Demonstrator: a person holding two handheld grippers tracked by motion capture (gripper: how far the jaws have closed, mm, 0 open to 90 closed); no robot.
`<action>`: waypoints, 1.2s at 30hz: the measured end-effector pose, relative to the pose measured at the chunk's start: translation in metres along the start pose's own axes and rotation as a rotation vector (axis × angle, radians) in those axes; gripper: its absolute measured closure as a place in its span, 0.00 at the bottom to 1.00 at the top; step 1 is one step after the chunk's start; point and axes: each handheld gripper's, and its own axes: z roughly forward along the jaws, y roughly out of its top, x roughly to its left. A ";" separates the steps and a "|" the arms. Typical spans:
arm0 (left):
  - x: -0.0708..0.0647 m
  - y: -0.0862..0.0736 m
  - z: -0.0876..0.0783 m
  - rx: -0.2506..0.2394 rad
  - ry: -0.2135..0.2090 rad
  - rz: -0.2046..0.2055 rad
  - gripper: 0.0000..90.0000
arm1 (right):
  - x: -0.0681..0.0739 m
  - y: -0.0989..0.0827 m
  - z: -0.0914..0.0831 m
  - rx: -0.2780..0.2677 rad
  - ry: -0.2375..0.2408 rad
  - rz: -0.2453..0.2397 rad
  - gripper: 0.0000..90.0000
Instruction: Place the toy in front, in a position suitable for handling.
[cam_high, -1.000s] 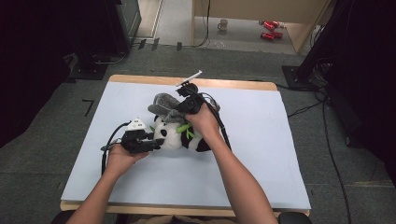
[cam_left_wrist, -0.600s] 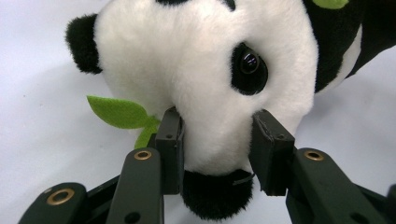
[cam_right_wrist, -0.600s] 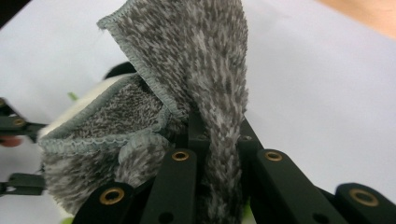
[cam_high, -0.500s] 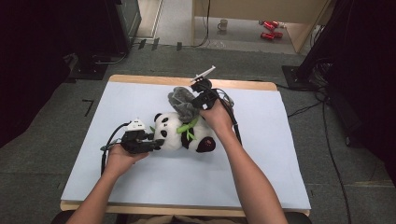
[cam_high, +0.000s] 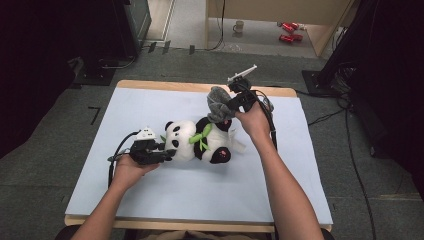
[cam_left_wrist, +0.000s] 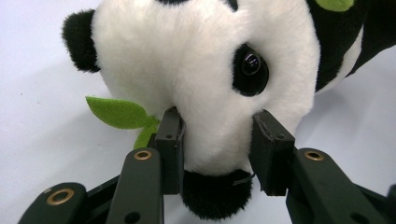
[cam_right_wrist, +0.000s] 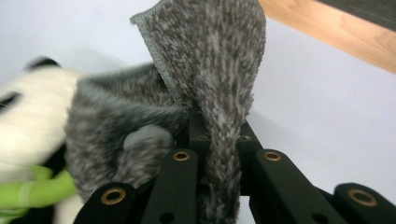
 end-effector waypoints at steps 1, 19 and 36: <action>0.000 0.000 0.000 0.000 0.000 0.000 0.67 | 0.002 0.002 -0.004 -0.013 0.009 0.000 0.93; 0.001 -0.001 0.000 -0.003 -0.006 -0.005 0.67 | 0.096 0.057 -0.006 -0.088 0.197 -0.118 0.94; 0.000 -0.001 0.000 -0.007 -0.003 -0.005 0.67 | 0.137 0.045 0.069 0.009 0.357 -0.074 0.93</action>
